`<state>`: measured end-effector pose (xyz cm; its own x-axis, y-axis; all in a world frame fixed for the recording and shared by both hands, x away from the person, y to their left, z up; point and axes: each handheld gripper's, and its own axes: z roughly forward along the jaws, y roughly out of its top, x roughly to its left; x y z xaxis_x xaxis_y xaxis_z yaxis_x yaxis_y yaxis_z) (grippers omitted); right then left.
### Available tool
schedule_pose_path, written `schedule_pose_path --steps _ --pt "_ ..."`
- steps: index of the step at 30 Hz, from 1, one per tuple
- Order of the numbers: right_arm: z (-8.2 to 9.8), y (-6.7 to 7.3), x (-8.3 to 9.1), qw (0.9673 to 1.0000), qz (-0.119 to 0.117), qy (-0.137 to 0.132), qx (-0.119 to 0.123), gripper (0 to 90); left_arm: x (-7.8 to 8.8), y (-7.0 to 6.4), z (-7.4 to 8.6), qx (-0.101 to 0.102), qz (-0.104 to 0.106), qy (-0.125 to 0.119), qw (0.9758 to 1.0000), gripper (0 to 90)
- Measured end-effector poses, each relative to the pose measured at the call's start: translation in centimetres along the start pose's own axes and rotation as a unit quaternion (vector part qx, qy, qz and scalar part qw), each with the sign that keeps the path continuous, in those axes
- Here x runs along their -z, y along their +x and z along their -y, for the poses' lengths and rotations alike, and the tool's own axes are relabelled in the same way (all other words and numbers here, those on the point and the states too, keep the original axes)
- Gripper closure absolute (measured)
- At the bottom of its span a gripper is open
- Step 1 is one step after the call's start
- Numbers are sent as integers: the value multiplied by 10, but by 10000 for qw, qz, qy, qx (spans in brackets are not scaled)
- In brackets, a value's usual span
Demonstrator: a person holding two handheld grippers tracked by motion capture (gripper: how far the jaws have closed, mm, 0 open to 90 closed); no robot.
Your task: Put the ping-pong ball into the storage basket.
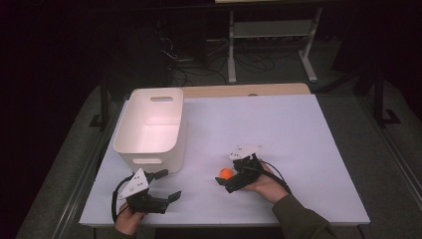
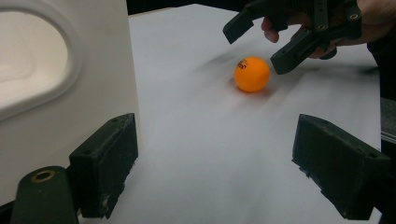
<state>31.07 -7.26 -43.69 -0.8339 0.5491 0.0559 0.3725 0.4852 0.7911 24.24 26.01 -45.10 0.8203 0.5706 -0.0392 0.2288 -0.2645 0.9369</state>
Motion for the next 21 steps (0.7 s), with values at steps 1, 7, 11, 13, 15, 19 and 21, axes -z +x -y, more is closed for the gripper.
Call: schedule_pose_path --steps 1,7,11,13,15,19,21 --pt "0 0 0 10000 0 20 -5 0 0 0 0 -1 -2 -1 10000 140" --pt "2 3 -3 9999 -6 140 34 0 0 0 0 -1 -2 0 10000 141" --pt "3 4 -5 9997 18 225 67 0 0 0 0 -6 1 2 10000 141" --pt "4 4 -5 9996 27 260 107 0 0 0 0 0 0 5 10000 141" --pt "5 5 -6 9994 30 306 139 0 0 0 0 2 2 2 10000 141" --pt "6 6 -7 9992 -20 354 177 0 0 0 0 -8 2 0 10000 141" --pt "7 7 -8 9991 -20 383 187 0 0 0 0 -12 1 -4 10000 140"
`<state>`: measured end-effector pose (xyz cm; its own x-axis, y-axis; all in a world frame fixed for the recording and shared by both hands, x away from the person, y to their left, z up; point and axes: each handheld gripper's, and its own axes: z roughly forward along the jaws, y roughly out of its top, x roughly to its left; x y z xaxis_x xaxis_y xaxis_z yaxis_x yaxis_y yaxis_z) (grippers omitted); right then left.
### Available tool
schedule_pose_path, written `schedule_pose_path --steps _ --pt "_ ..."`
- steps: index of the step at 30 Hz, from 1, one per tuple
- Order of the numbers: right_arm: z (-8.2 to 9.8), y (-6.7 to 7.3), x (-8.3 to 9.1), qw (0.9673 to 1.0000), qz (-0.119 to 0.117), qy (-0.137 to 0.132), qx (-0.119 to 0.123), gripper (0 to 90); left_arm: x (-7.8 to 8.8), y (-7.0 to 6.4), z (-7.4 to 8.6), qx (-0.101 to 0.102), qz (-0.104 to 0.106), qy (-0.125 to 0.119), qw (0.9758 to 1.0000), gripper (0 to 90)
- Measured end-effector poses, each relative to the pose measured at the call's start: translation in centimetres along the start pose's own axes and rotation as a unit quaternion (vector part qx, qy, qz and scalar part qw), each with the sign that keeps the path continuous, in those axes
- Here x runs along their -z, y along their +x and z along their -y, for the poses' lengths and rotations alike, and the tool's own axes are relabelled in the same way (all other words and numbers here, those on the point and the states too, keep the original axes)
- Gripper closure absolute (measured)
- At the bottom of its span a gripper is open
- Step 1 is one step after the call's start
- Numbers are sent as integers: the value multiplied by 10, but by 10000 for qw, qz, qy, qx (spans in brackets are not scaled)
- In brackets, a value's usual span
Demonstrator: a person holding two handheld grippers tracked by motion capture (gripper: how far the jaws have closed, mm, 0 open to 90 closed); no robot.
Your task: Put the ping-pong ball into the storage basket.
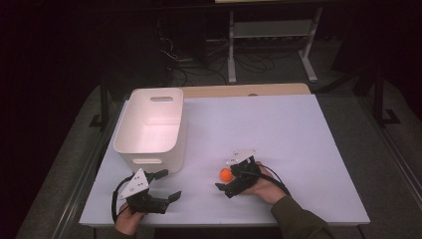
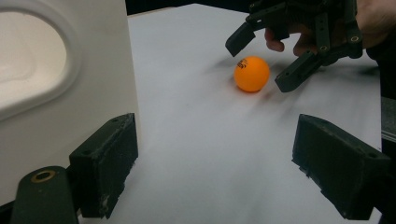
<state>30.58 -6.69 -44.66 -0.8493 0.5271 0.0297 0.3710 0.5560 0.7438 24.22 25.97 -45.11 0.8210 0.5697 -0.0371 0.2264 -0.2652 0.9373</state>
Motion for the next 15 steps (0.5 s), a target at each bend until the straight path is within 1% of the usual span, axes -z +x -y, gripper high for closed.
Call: schedule_pose_path --steps 3,9,12,15 --pt "1 1 -1 10000 5 54 61 0 0 0 0 1 2 2 10000 141" --pt "4 2 -5 9998 -26 160 72 0 0 0 0 12 -6 10 10000 141" --pt "5 2 -6 9998 -43 165 95 24 0 0 0 15 -7 12 10000 141" --pt "6 2 -6 9998 -64 172 61 52 0 0 0 6 -10 4 10000 141"
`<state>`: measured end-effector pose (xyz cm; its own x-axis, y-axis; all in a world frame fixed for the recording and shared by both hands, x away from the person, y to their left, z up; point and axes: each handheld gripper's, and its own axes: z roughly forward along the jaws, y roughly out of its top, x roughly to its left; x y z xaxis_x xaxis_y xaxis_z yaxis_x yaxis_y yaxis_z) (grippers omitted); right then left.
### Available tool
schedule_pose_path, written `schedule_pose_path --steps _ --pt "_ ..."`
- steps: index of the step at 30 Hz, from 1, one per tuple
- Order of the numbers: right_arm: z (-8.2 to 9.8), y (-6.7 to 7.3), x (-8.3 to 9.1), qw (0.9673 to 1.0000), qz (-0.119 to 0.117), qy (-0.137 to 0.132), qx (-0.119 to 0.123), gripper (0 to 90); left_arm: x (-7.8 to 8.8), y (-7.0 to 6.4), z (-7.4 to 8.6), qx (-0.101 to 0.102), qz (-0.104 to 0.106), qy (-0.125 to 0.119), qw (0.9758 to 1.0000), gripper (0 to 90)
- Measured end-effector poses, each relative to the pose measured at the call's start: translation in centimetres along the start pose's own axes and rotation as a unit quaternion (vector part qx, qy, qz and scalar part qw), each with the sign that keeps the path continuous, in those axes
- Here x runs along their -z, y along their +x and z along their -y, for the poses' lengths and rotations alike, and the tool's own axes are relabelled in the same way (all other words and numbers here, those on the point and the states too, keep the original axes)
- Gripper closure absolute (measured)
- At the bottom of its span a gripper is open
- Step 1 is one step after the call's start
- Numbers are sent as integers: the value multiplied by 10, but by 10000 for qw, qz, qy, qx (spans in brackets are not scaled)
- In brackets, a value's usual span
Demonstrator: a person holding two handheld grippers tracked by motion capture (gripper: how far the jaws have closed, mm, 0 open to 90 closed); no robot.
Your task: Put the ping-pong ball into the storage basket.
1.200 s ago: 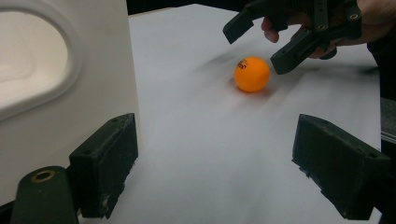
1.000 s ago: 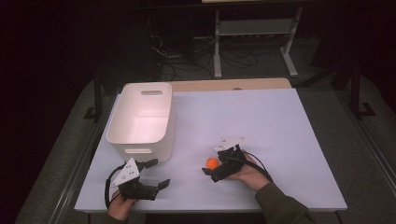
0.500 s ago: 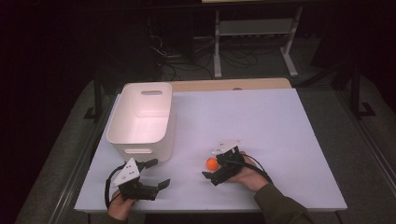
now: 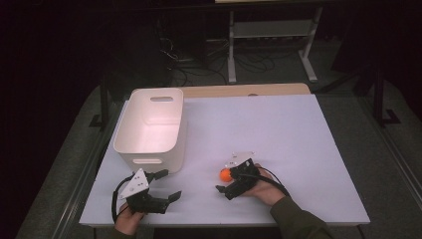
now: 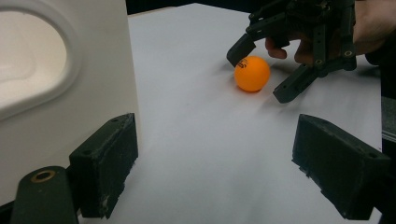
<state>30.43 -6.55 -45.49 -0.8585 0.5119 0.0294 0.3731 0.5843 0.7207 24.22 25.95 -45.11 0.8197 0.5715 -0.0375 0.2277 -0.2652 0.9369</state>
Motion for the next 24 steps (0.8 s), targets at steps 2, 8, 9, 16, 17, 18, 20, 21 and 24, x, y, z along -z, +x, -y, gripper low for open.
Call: schedule_pose_path --steps 2,8,9,16,17,18,20,21,24 --pt "0 0 0 10000 -15 -9 -33 69 0 0 0 1 -3 -6 10000 141" --pt "2 0 0 9999 -14 -75 -82 138 0 0 0 3 -14 -7 10000 141" --pt "2 -1 0 9999 -16 -66 -93 141 0 0 0 4 -13 -9 10000 140" --pt "3 -2 0 9999 -39 -107 -117 193 0 -1 0 1 -21 -14 10000 141" --pt "3 -2 0 9999 -42 -119 -108 204 0 0 0 0 -19 -13 10000 141" --pt "3 -2 1 9999 -46 -123 -105 218 0 -1 0 -1 -19 -12 10000 141" --pt "3 -2 1 9998 -55 -131 -103 243 0 -1 0 -3 -19 -5 10000 140" --pt "3 -2 1 9998 -61 -129 -107 255 0 -1 0 -3 -20 -6 10000 140" --pt "4 -2 1 9998 -72 -123 -107 285 0 -1 0 -10 -18 -6 10000 141"
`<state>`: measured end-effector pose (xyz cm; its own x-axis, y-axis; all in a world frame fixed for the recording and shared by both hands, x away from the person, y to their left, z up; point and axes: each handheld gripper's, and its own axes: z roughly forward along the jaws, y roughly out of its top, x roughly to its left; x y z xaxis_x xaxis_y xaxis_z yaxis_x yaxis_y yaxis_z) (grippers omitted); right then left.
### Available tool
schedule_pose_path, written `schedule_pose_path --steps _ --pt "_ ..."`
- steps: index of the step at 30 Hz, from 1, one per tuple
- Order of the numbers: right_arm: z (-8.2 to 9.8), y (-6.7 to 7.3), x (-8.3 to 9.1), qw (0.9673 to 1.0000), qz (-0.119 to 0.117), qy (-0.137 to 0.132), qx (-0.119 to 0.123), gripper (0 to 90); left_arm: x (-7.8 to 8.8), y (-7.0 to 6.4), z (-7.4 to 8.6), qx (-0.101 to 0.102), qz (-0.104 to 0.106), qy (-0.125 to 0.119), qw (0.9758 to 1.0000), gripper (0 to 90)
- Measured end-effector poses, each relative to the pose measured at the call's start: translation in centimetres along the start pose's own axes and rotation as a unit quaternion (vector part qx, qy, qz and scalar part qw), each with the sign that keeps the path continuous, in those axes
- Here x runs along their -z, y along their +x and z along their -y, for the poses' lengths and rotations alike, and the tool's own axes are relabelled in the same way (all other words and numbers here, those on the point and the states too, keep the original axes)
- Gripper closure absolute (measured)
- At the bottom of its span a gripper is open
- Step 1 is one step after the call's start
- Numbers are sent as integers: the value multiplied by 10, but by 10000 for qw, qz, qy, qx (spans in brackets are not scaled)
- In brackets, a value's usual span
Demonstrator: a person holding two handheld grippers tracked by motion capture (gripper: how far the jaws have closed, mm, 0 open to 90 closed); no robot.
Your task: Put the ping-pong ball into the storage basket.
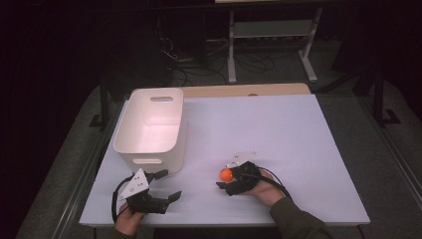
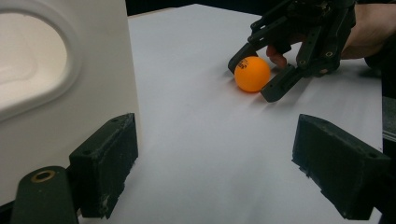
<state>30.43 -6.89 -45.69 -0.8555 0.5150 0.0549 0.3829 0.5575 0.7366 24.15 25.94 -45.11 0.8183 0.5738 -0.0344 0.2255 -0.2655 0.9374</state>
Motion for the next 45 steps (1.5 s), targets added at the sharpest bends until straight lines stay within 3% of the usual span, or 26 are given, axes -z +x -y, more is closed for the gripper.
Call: schedule_pose_path --steps 26,45 --pt "0 -2 2 10000 -52 -42 -21 490 0 0 0 -12 8 7 10000 140" --pt "-1 -5 5 9999 -72 -104 -92 496 -1 -1 0 -35 -9 27 10000 140"
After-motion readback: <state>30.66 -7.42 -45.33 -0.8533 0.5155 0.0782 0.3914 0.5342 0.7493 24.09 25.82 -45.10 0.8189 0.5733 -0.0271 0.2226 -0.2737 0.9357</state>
